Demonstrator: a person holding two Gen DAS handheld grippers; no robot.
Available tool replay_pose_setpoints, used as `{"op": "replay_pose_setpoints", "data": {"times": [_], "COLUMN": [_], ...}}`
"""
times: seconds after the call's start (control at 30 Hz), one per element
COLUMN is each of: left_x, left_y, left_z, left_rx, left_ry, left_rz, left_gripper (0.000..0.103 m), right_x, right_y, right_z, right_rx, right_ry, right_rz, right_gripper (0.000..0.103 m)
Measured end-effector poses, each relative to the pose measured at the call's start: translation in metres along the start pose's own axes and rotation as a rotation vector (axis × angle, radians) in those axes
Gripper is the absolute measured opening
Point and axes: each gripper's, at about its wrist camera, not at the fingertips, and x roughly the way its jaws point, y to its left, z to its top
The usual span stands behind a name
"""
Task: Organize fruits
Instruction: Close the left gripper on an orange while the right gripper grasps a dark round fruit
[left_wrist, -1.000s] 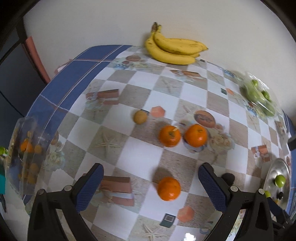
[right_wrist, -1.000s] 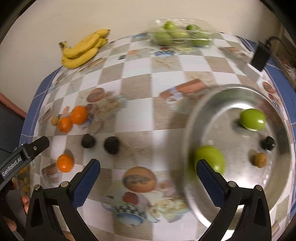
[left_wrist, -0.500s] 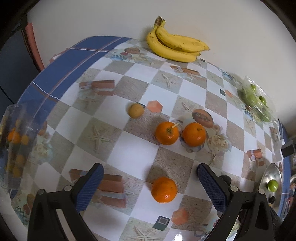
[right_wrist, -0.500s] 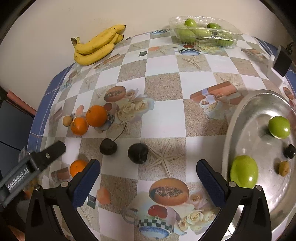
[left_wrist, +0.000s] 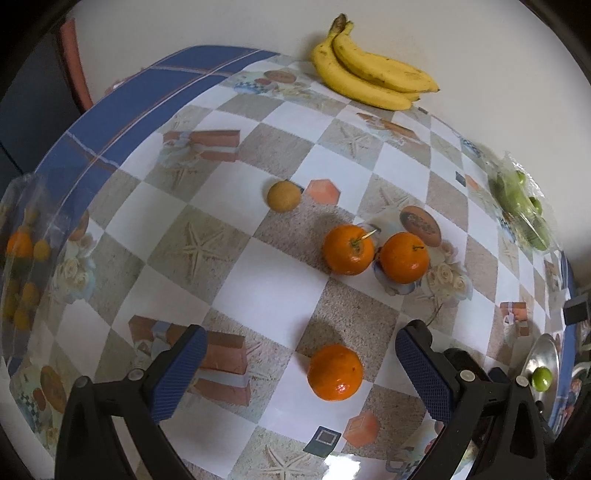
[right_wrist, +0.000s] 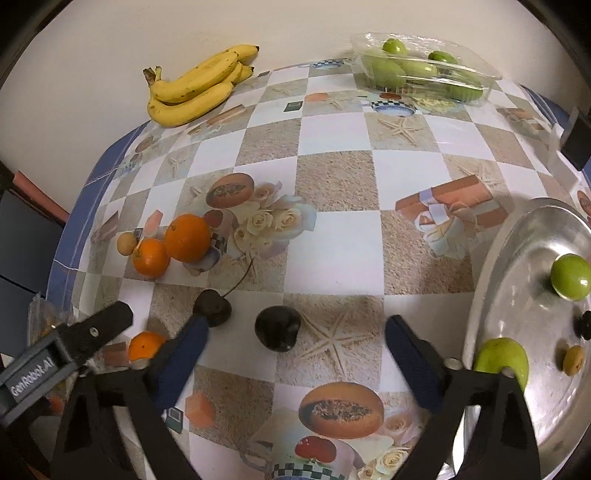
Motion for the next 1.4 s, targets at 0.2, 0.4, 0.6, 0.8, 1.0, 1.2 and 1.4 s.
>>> {"op": "replay_pose_setpoints", "data": {"times": [0.2, 0.4, 0.6, 0.8, 1.0, 1.2, 1.4], "left_x": [0.004, 0.012, 0.014, 0.016, 0.019, 0.019, 0.011], "left_y": [0.000, -0.002, -0.001, 0.001, -0.001, -0.001, -0.002], "left_z": [-0.002, -0.006, -0.009, -0.011, -0.012, -0.012, -0.009], "left_rx": [-0.024, -0.050, -0.072, -0.079, -0.081, -0.088, -0.096], "left_ry": [0.030, 0.082, 0.114, 0.129, 0.152, 0.146, 0.123], "left_rz": [-0.036, -0.085, -0.115, -0.117, -0.128, -0.130, -0.144], "left_gripper": [0.096, 0.084, 0.074, 0.058, 0.040, 0.038, 0.038], "right_x": [0.006, 0.011, 0.013, 0.013, 0.012, 0.012, 0.010], "right_y": [0.002, 0.007, 0.009, 0.010, 0.009, 0.008, 0.007], "right_z": [0.001, 0.000, 0.000, -0.001, -0.001, -0.001, -0.001], "right_rx": [0.002, -0.013, -0.015, -0.012, -0.006, -0.001, 0.004], "right_ry": [0.014, 0.029, 0.038, 0.045, 0.049, 0.053, 0.058], "right_rz": [0.009, 0.015, 0.022, 0.033, 0.038, 0.042, 0.046], "right_gripper": [0.060, 0.049, 0.034, 0.029, 0.029, 0.029, 0.029]}}
